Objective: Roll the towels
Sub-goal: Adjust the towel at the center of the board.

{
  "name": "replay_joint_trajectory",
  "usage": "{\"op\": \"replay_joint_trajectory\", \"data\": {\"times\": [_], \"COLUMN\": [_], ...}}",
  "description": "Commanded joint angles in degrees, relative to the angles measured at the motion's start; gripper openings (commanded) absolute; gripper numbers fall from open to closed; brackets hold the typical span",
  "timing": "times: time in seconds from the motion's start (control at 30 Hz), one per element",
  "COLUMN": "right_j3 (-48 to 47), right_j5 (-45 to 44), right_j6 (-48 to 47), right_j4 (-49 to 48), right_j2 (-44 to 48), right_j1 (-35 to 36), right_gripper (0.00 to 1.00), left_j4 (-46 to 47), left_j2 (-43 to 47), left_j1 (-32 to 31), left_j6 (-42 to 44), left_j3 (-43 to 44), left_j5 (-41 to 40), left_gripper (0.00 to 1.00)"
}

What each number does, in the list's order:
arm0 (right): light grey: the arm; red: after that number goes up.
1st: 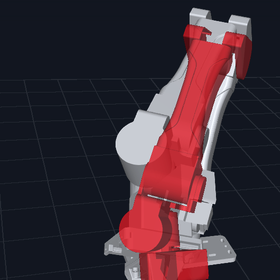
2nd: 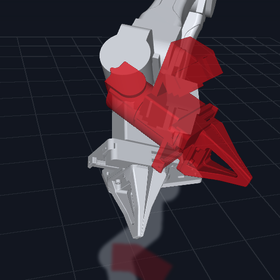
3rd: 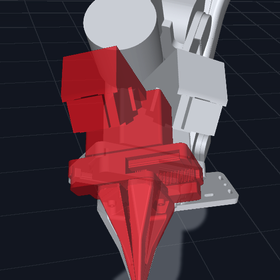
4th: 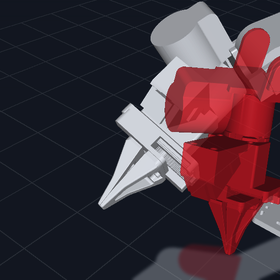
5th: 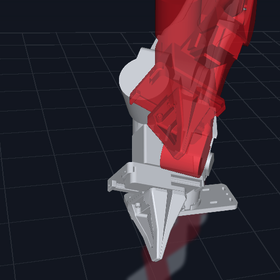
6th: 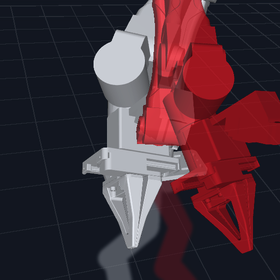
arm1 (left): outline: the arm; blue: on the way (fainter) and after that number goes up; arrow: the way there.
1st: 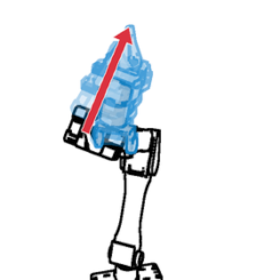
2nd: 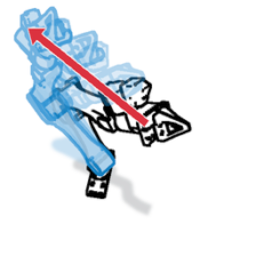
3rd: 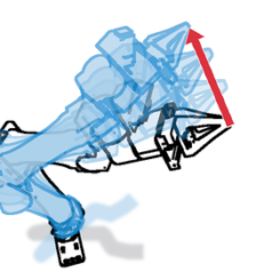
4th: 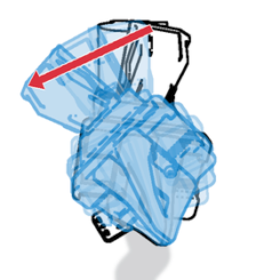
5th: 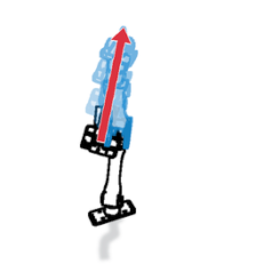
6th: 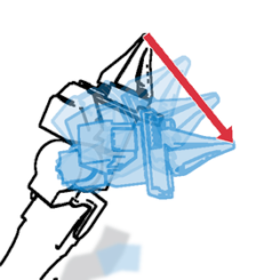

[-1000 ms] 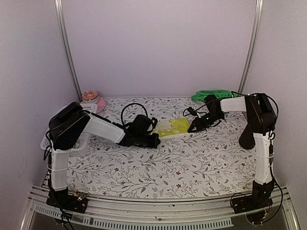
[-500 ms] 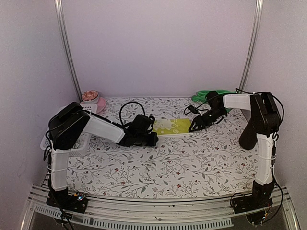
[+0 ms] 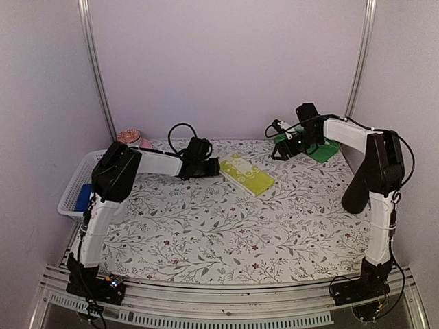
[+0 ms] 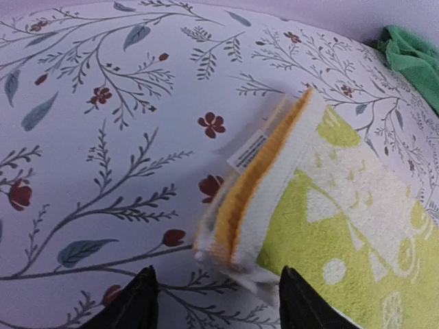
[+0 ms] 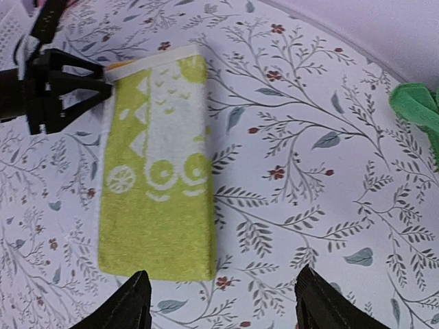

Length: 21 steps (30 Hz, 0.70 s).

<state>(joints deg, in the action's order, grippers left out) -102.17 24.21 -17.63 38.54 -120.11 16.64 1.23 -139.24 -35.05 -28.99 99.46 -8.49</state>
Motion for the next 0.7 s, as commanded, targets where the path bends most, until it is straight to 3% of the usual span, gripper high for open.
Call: {"op": "replay_joint_trajectory", "data": {"times": [0.0, 0.1, 0.2, 0.47, 0.67], "right_j3": [-2.66, -0.71, 0.57, 2.13, 6.18], "right_j5": [-16.93, -23.85, -27.46, -25.8, -21.04], "right_j6": [2.67, 1.51, -0.5, -4.67, -8.49], "right_j4": [-4.79, -8.81, -11.11, -11.21, -10.59], "right_j2": [-6.1, -7.57, -9.23, -12.06, -10.5], "right_j1": [0.19, 0.23, 0.39, 2.83, 5.6], "right_gripper": [0.74, 0.76, 0.78, 0.79, 0.79], "left_j4": [-1.85, 2.0, 4.98, 14.26, 21.24], "left_j2": [3.34, 8.5, 12.8, 21.23, 24.07], "left_j1": [0.16, -0.87, -2.77, -7.72, -9.63], "left_j6": [-0.57, -0.46, 0.11, 4.69, 14.18], "left_j3": [-3.4, -10.4, -16.11, -28.94, -35.01], "left_j5": [0.95, 1.62, 1.72, 1.13, 2.42], "left_gripper": [0.67, 0.78, 0.96, 0.97, 0.97]}}
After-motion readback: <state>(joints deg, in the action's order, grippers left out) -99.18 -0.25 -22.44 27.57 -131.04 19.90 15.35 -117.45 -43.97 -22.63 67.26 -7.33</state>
